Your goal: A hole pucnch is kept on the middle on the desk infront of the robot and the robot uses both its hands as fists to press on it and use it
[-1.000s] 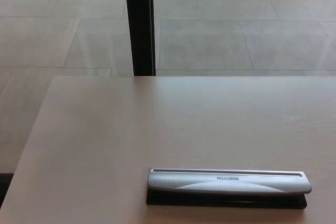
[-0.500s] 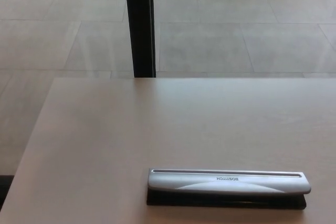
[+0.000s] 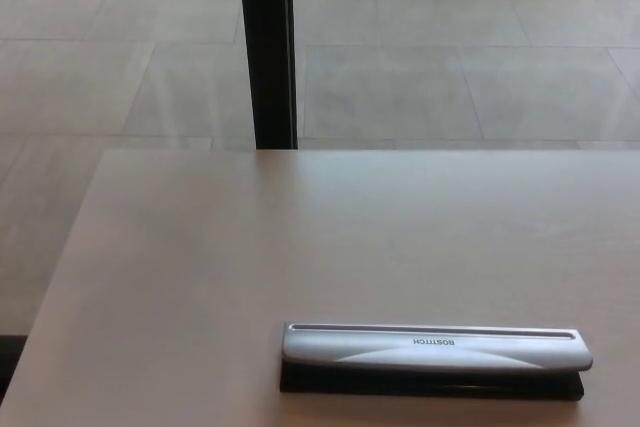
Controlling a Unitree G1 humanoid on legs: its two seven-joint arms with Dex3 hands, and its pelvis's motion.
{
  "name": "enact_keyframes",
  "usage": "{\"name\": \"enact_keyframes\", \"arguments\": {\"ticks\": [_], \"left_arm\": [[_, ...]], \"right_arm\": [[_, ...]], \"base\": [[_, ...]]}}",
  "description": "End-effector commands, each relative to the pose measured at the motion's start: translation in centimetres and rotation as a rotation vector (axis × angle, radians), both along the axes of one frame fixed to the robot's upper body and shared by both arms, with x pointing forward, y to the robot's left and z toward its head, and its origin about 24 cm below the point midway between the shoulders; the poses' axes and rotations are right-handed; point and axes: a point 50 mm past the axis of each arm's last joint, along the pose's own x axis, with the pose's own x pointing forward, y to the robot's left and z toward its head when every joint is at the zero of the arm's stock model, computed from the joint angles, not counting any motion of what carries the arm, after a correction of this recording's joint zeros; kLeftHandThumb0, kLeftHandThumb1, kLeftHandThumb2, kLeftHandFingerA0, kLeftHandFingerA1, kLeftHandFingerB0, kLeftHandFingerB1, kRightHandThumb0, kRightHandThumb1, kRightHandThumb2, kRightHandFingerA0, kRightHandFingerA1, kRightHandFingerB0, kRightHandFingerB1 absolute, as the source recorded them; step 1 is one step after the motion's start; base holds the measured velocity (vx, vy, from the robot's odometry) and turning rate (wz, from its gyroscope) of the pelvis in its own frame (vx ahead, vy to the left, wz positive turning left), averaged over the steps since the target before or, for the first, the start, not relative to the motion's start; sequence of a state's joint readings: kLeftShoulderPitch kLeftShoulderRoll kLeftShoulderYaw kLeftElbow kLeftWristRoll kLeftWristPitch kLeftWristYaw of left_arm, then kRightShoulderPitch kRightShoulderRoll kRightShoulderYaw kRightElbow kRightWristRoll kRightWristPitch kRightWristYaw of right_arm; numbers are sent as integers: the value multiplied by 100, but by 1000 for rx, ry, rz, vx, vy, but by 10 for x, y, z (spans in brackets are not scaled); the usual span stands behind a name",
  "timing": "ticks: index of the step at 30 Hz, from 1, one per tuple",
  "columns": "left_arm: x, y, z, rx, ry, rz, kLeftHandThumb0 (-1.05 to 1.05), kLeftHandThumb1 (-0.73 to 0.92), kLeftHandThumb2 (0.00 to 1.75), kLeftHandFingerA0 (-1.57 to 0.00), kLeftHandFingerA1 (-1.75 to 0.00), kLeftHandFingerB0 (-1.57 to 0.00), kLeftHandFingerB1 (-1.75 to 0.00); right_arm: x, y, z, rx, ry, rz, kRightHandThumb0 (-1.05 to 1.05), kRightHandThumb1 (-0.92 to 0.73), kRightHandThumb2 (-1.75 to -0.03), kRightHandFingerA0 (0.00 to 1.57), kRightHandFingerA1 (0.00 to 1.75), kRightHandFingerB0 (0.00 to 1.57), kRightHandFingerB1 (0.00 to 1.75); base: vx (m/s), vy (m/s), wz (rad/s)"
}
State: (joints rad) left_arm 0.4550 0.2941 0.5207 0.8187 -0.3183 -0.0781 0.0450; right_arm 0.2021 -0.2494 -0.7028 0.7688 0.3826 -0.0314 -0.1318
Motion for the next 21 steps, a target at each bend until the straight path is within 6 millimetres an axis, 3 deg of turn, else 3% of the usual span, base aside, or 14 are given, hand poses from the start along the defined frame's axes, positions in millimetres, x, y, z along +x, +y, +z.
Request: {"name": "enact_keyframes", "arguments": {"ticks": [1,2,3,4,5,10,11,12,13,14,15,16,17,21], "left_arm": [[-1,0,0,-2,5,-16,-36,38,51,-95,-94,-90,-64],[-1,0,0,-4,5,-20,-39,37,52,-98,-93,-90,-65],[-1,0,0,-8,-2,-10,-42,28,76,-98,-95,-85,-75],[-1,-1,0,-13,-13,-9,-35,37,53,-102,-99,-91,-67],[-2,-1,0,-14,-21,-3,-36,35,53,-101,-106,-91,-67],[-2,0,0,25,-24,7,-34,37,54,-102,-118,-88,-68],[-3,0,0,32,-21,3,-37,38,53,-100,-131,-89,-68],[-3,-1,0,35,-15,-1,-52,28,72,-104,-121,-86,-75],[-1,-1,-1,42,2,-10,-41,38,53,-96,-127,-90,-64],[0,-1,-2,47,15,-16,-41,38,53,-96,-127,-90,-64],[0,-1,-3,49,22,-16,-39,38,51,-98,-103,-92,-64],[0,-1,-5,52,31,-15,-39,38,51,-98,-103,-92,-64],[0,-2,-6,28,9,-18,-38,37,52,-96,-125,-94,-64],[2,-5,-5,22,-17,-33,-39,35,52,-96,-100,-94,-65]], "right_arm": [[1,0,0,3,-18,29,-45,-40,-59,112,160,59,64],[1,0,0,5,-24,29,-46,-40,-58,111,148,60,64],[2,1,0,-2,-28,41,-45,-42,-58,112,156,61,63],[2,1,1,-3,-17,53,-51,-33,-77,114,126,56,67],[3,1,1,-6,-12,64,-46,-42,-58,108,153,60,62],[5,-1,2,-9,-8,57,-45,-42,-59,110,168,63,62],[5,-3,4,-14,-19,49,-42,-43,-58,115,156,64,63],[21,-3,0,-1,-18,37,-40,-55,-56,104,156,57,50],[44,-4,-2,18,-13,18,-40,-53,-59,101,149,57,51],[44,-5,-2,17,-14,10,-40,-53,-59,101,149,57,51],[44,-5,-2,20,-20,5,-38,-54,-58,98,135,56,51],[44,-6,-2,24,-27,0,-38,-54,-58,98,135,56,51],[45,-5,-3,25,-26,2,-38,-54,-57,100,128,57,51],[48,-5,-4,15,-1,15,-40,-54,-55,92,88,56,49]], "base": [[0,0,0],[0,0,0],[0,0,0],[0,0,0],[0,0,0],[0,0,0],[0,0,0],[0,0,0],[0,0,0],[0,0,0],[0,0,0],[0,0,0],[0,0,0],[0,0,0]]}}
